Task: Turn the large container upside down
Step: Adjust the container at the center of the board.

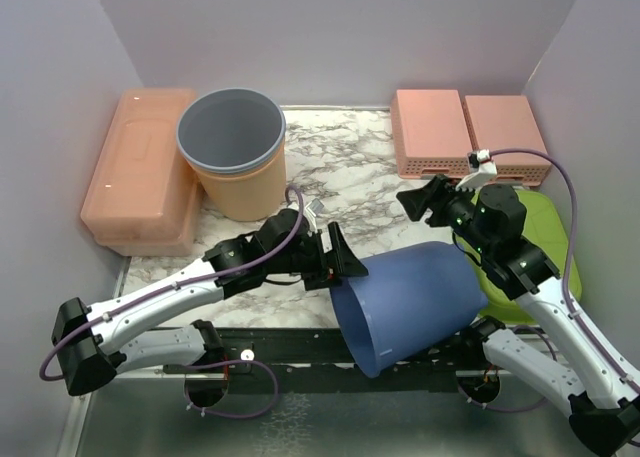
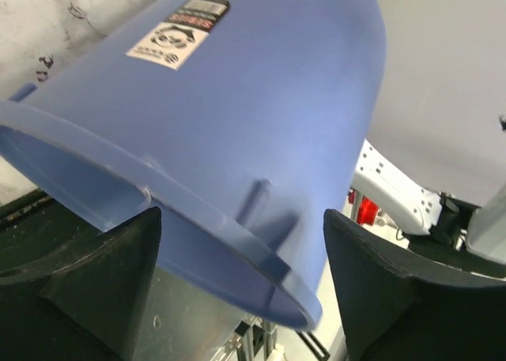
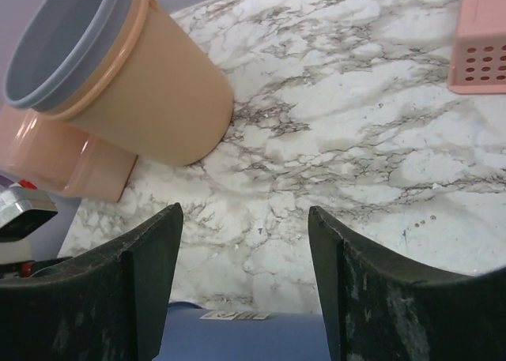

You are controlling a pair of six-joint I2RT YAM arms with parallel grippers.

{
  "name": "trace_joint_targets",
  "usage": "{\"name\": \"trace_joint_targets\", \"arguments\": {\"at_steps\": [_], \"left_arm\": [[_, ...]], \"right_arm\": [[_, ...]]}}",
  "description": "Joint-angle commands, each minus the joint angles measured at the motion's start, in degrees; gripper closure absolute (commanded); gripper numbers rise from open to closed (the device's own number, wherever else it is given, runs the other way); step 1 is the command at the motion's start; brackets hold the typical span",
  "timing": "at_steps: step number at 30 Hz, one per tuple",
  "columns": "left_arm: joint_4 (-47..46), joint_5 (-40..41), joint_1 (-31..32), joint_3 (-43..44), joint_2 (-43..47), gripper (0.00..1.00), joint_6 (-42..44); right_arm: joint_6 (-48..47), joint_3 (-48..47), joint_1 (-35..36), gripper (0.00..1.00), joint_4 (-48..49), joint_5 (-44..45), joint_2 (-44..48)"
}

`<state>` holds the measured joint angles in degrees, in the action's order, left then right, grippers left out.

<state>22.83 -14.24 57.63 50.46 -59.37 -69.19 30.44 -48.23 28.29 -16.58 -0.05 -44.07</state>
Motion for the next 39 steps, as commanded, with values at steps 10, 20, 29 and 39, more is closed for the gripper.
{"name": "trace_joint_targets", "arguments": {"at_steps": [10,20,29,39], "left_arm": [[-6.4,12.3,-2.5,-6.1,1.6,0.89,-1.7],[1.4,5.9,-19.0,-9.3,5.8,1.00,12.3],[7.5,6.2,-19.5,-7.4,2.8,1.00,21.4],[18.6,10.3,-19.8,-1.8,3.8,1.00,27.8]], "right_arm": [[-2.2,-7.8,0.0,0.27,-4.2,14.0,-7.5],[-2.8,-21.0,-6.5,0.27,-11.4,9.0,-28.0],[-5.8,-39.8,-14.1,0.26,-11.4,6.9,-54.0],[-10.0,-49.1,-16.6,0.18,-13.2,16.2,-66.7]]}}
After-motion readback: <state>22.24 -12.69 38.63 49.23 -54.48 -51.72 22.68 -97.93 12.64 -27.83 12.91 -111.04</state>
